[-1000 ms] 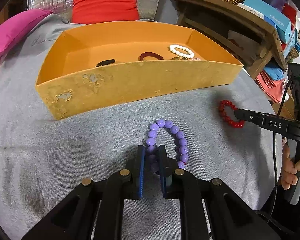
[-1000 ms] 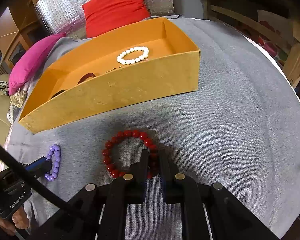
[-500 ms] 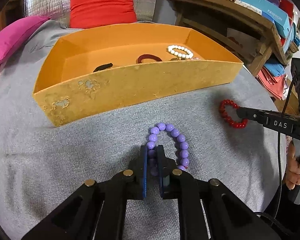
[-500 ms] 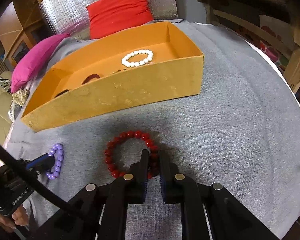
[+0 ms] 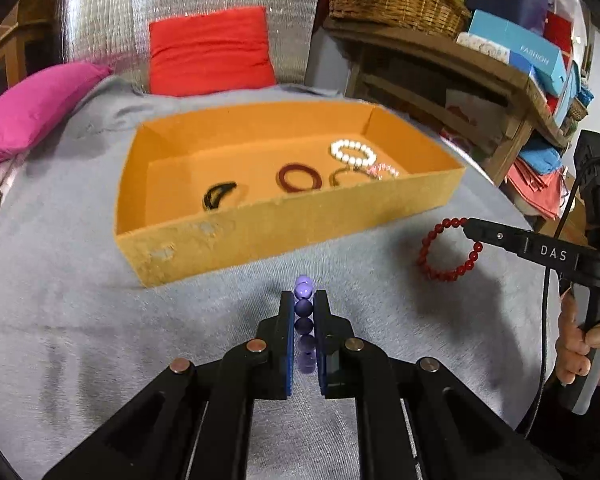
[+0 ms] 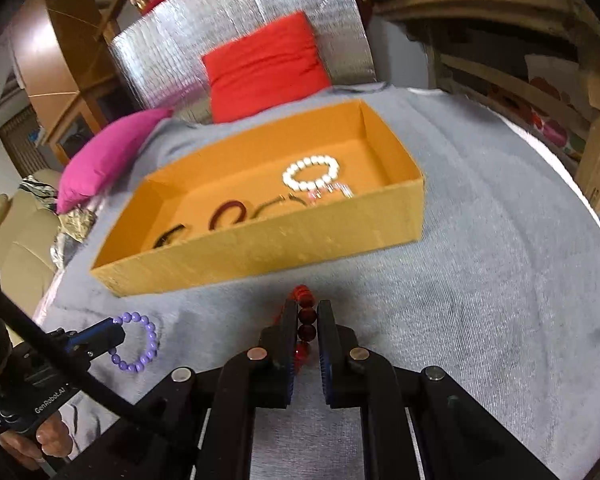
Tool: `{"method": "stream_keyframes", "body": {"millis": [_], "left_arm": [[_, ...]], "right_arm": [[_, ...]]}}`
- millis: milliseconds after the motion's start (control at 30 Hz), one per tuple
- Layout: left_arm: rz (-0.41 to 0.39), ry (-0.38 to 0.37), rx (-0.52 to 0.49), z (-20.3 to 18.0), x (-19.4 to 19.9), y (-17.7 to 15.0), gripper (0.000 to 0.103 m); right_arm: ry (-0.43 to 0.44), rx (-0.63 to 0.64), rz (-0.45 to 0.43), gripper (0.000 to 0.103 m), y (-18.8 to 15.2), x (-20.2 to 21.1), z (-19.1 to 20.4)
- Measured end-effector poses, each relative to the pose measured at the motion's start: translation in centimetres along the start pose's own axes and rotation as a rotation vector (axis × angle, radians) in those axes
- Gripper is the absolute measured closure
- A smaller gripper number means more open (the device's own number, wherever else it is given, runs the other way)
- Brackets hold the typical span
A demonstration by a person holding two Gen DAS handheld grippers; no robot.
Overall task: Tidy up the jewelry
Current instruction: 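Carry the purple bracelet over the orange tray while the right gripper carries the red bead bracelet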
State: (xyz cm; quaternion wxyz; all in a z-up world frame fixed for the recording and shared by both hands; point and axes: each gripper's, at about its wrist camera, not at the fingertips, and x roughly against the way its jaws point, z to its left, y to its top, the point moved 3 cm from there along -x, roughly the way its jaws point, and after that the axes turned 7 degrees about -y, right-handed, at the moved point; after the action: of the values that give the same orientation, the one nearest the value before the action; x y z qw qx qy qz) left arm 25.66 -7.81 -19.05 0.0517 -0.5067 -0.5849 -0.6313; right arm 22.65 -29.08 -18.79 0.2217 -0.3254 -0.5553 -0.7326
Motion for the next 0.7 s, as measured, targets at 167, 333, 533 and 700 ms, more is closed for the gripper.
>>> {"method": "stream_keyframes", "body": {"millis": [167, 333, 533, 700], "left_arm": [[-0.03, 0.028, -0.015, -0.1, 0.8, 0.3, 0.094], [-0.03, 0.066, -0.006, 0.4, 1.0, 0.4, 0.094], [-0.033, 0.085, -0.003, 0.4, 1.0, 0.5, 0.094], [-0.036, 0.088, -0.003, 0.2, 1.1, 0.6, 0.094]], "right_arm": [[0.04, 0.016, -0.061, 0.092, 0.4, 1.2, 0.9], [0.061, 0.035, -0.092, 0.092, 0.4, 1.9, 1.7], [0.085, 0.038, -0.09, 0.092, 0.2, 2.1, 2.8], [0.114, 0.053, -0.098, 0.092, 0.3, 2.4, 4.4]]}}
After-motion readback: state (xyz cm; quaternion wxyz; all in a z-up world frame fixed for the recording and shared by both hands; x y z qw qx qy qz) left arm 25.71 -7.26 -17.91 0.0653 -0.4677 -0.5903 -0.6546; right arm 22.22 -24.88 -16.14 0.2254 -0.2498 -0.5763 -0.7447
